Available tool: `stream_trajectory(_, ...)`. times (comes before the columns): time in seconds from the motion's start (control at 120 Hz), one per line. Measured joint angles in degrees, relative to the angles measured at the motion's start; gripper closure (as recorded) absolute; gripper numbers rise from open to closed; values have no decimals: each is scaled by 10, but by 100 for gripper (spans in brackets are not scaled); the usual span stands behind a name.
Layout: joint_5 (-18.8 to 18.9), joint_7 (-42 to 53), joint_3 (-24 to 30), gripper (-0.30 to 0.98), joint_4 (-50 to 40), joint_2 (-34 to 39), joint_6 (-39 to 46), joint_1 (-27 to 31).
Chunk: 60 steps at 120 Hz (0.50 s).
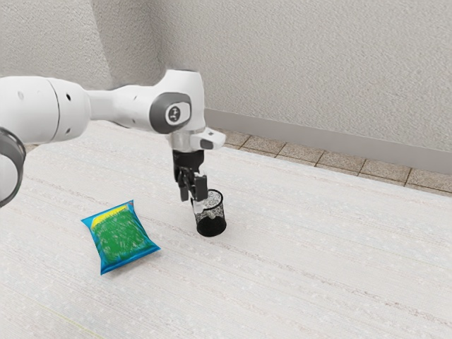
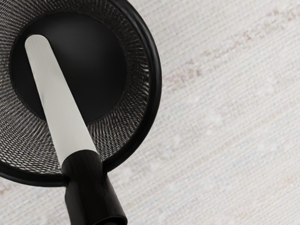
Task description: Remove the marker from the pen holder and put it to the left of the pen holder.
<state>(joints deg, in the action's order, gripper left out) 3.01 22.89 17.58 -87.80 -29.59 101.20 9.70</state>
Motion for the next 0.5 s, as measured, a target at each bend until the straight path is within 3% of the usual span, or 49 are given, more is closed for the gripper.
stream_trajectory(0.175,2,1,-1,18,27,-23,-1,1)
stream_trajectory(0.342,3,2,-1,40,30,-26,-2,1)
stream_trajectory(0.5,3,1,-2,52,34,-28,-1,0)
